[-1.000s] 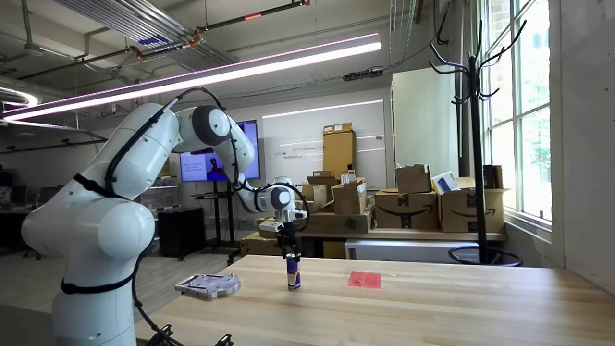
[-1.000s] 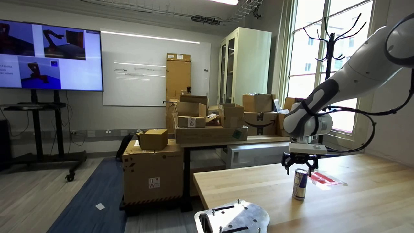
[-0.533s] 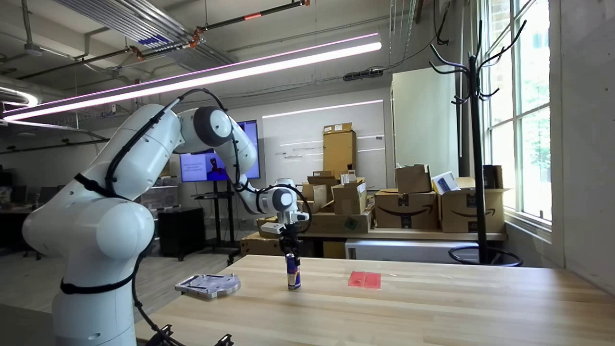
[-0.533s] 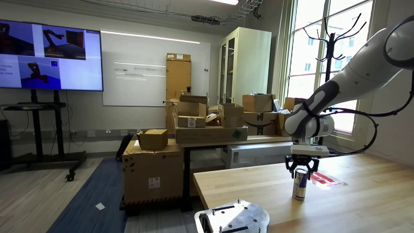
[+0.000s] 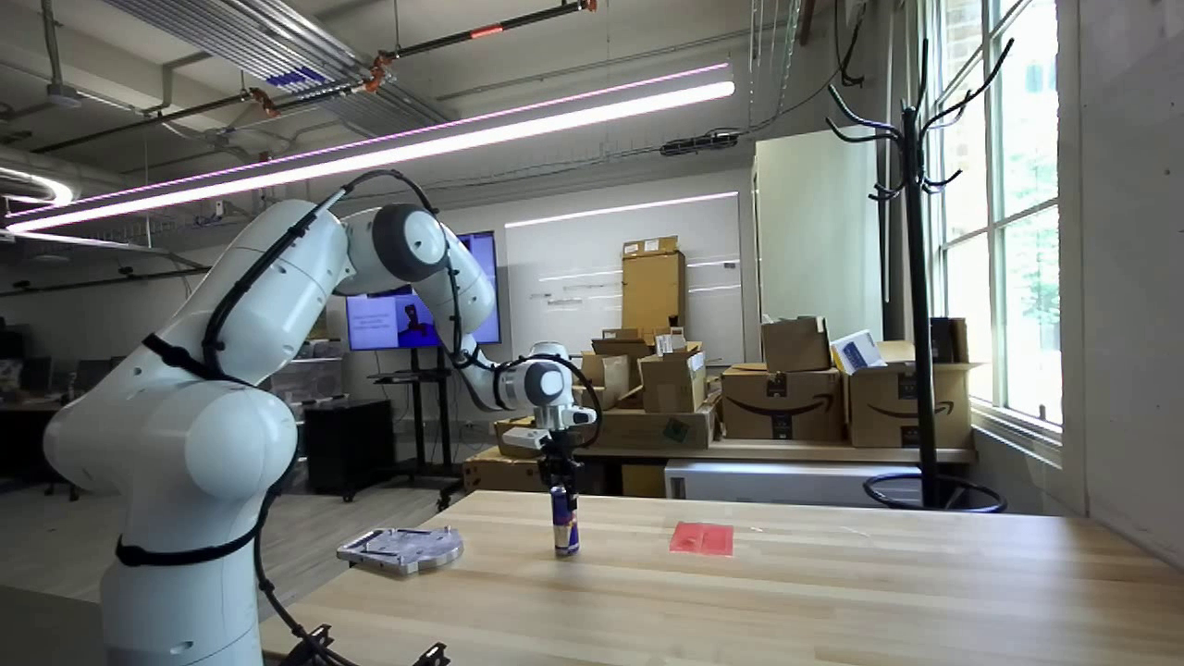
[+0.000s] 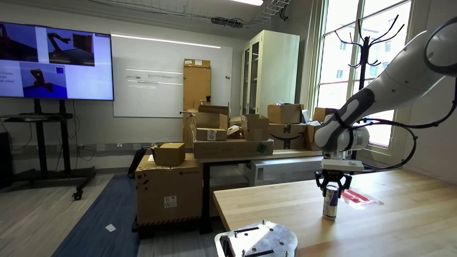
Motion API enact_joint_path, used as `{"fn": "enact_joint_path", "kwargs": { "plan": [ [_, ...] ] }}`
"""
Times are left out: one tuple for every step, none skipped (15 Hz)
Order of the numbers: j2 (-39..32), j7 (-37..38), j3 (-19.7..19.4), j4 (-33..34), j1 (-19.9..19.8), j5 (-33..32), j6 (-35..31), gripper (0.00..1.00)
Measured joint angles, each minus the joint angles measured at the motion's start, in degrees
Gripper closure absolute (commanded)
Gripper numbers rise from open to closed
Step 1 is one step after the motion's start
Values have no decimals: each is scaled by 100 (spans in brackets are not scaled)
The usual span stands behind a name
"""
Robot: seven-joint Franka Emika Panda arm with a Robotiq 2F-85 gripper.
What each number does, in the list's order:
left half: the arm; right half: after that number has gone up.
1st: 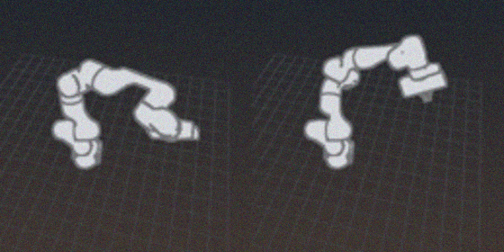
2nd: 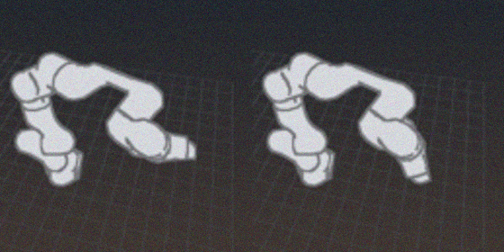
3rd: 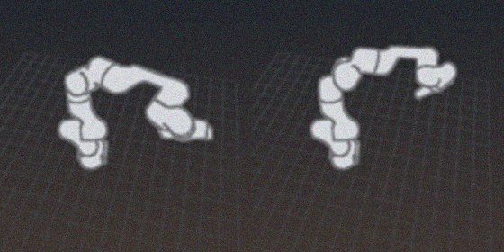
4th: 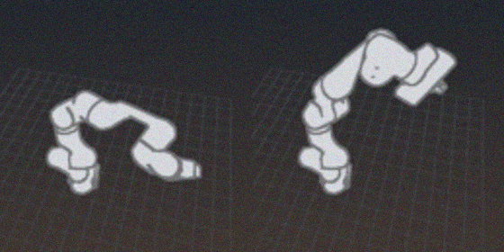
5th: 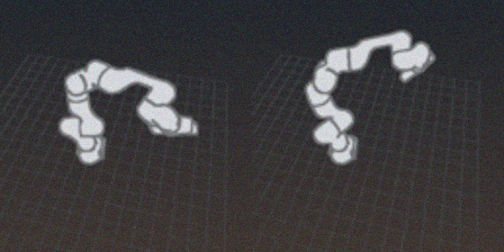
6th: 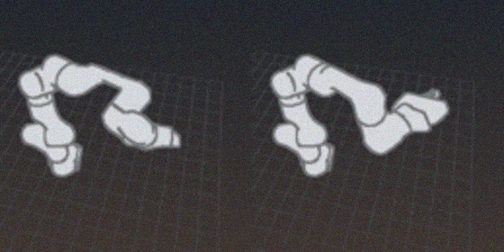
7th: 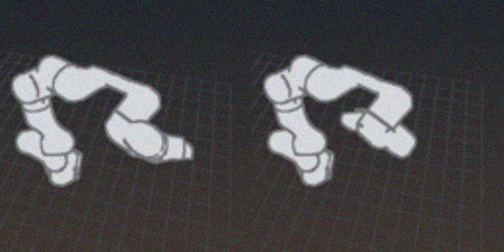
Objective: Move the can of red bull to the metal panel on the left edge of the table
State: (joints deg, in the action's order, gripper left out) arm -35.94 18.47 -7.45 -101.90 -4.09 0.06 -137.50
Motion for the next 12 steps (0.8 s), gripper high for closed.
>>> {"fn": "enact_joint_path", "kwargs": {
  "plan": [
    [46, -29, 9, -7, 11, 0, 0, 67],
    [130, -58, 17, -32, 37, 0, -1, 67],
    [264, -82, 31, -81, 84, 0, -1, 67],
    [423, -94, 43, -150, 147, -3, -1, 67],
    [612, -95, 62, -235, 230, -10, 0, 67],
    [817, -95, 84, -329, 325, -20, 4, 67],
    [1025, -95, 104, -424, 442, -51, 12, 67],
    [1215, -95, 126, -510, 571, -94, 33, 67],
    [1384, -88, 165, -584, 699, -157, 64, 67],
    [1523, -82, 212, -646, 825, -224, 105, 67],
    [1647, -71, 276, -703, 954, -304, 152, 67],
    [1746, -52, 345, -750, 1087, -399, 205, 67]
  ]
}}
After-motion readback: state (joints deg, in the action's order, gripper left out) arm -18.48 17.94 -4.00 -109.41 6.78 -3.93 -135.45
